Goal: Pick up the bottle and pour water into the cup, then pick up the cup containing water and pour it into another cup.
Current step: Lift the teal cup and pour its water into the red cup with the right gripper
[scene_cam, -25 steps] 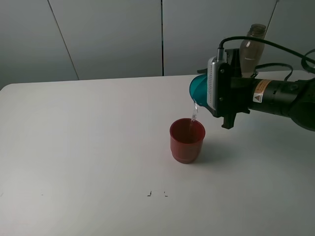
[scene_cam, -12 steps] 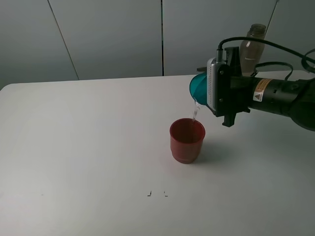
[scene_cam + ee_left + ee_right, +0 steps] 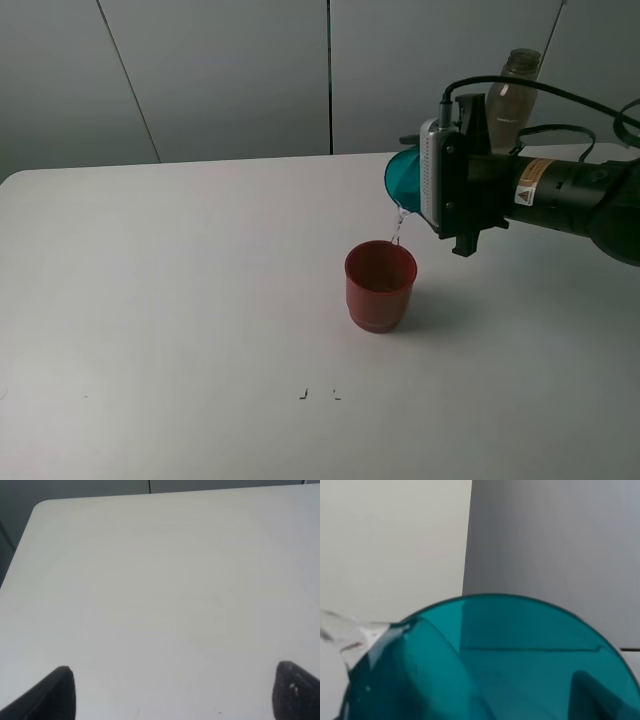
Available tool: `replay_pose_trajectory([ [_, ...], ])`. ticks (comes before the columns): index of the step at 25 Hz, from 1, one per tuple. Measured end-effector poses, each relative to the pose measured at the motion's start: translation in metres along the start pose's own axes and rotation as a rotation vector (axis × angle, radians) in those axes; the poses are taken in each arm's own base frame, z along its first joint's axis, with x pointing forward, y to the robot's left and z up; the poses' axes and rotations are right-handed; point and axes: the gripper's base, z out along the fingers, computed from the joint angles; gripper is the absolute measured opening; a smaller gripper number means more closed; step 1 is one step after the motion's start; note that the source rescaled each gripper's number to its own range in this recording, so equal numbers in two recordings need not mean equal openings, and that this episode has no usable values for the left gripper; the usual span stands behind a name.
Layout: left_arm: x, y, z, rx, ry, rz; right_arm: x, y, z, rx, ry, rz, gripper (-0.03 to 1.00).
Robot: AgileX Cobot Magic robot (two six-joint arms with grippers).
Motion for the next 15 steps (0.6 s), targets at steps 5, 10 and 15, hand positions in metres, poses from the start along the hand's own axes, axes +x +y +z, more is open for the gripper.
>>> replay_pose_trajectory([
  [5,0.0,0.0,0.0,0.0,0.0,0.0,-0.0015,-0.001,-0.0004,0.002,-0.006,-0.008,0.04],
  [10,0.0,0.0,0.0,0.0,0.0,0.0,-0.0058,-0.0006,0.0007,-0.001,-0.021,-0.018,0.04],
  [15,0.0,0.0,0.0,0.0,0.0,0.0,-0.006,-0.0018,0.0001,0.004,-0.021,-0.032,0.04],
])
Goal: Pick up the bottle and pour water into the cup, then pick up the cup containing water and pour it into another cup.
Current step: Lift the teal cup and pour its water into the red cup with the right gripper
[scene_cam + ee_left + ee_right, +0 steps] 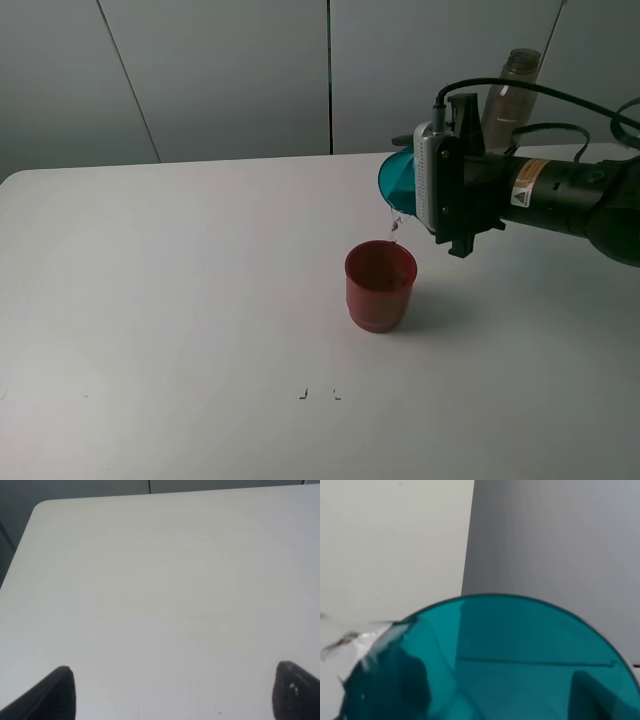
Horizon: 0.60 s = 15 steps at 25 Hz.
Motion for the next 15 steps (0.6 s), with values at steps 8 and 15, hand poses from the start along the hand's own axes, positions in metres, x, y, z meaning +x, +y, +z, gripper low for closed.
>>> replay_pose_trajectory([
  [8,0.0,0.0,0.0,0.0,0.0,0.0,-0.007,-0.0089,-0.004,0.026,-0.012,-0.03,0.04],
  [15,0.0,0.0,0.0,0.0,0.0,0.0,-0.0083,-0.0093,-0.0038,0.028,-0.015,-0.053,0.04],
])
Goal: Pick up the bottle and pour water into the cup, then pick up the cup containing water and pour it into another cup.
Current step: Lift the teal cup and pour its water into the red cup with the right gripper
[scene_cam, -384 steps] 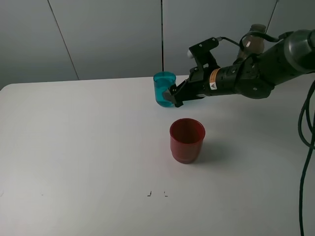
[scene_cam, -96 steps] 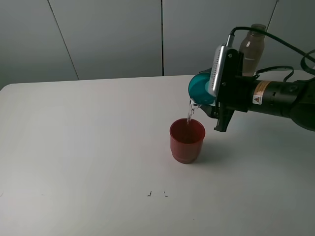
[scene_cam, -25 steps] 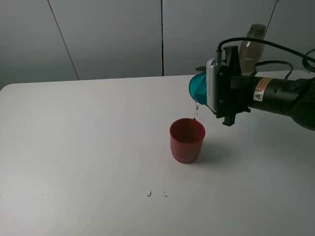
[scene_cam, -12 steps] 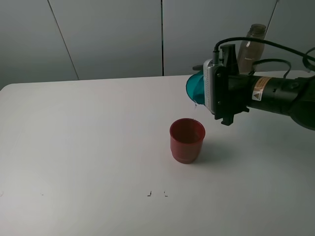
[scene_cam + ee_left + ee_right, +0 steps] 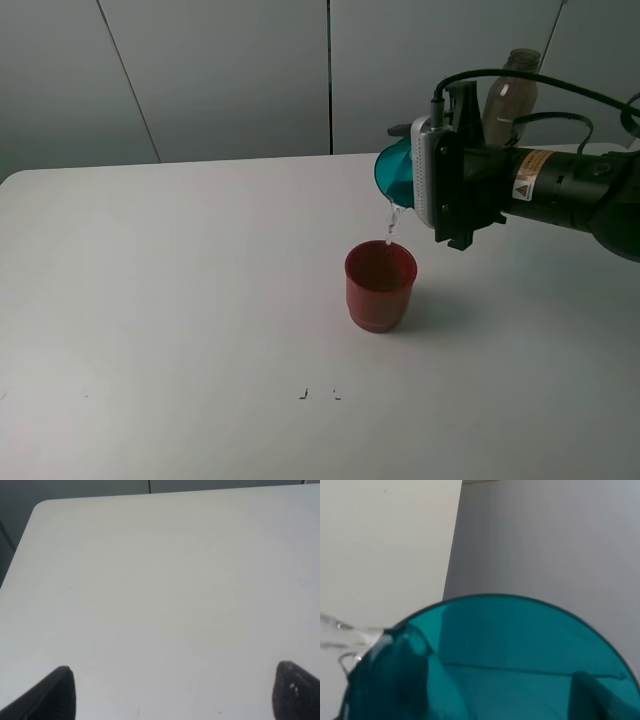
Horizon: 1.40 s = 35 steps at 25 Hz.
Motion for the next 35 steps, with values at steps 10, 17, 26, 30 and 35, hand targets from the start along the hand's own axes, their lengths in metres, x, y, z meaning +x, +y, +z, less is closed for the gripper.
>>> replay_pose_trajectory([
  [10,0.0,0.0,0.0,0.0,0.0,0.0,-0.0036,-0.0004,0.0013,0.004,-0.003,-0.064,0.04],
  [17,0.0,0.0,0.0,0.0,0.0,0.0,-0.0028,-0.0008,0.0013,0.007,0.006,-0.11,0.04],
  [26,0.0,0.0,0.0,0.0,0.0,0.0,-0.0021,-0.0011,0.0013,0.01,0.015,-0.164,0.04],
  [30,0.0,0.0,0.0,0.0,0.0,0.0,-0.002,-0.0013,0.0012,0.012,0.017,-0.185,0.04],
  [35,0.0,0.0,0.0,0.0,0.0,0.0,-0.0026,-0.0029,0.0012,0.03,0.012,-0.213,0.04],
])
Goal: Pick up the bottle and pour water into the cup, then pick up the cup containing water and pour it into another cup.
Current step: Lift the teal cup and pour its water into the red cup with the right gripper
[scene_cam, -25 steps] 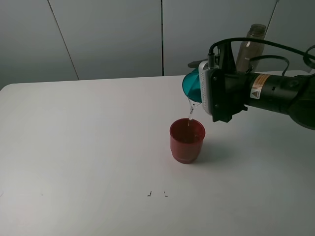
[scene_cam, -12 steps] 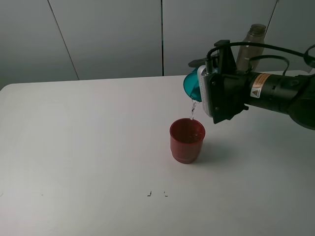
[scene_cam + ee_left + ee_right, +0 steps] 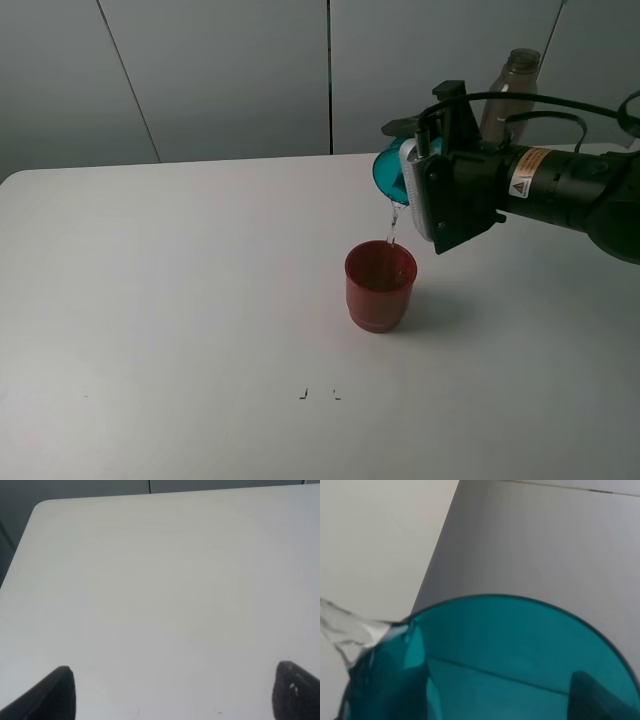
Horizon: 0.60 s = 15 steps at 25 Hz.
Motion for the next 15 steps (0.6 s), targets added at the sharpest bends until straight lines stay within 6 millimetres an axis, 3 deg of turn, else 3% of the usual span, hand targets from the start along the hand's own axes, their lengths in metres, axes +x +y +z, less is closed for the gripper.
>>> replay_pose_trajectory([
  [15,0.0,0.0,0.0,0.0,0.0,0.0,-0.0004,-0.0046,-0.0001,0.051,-0.002,-0.103,0.04],
])
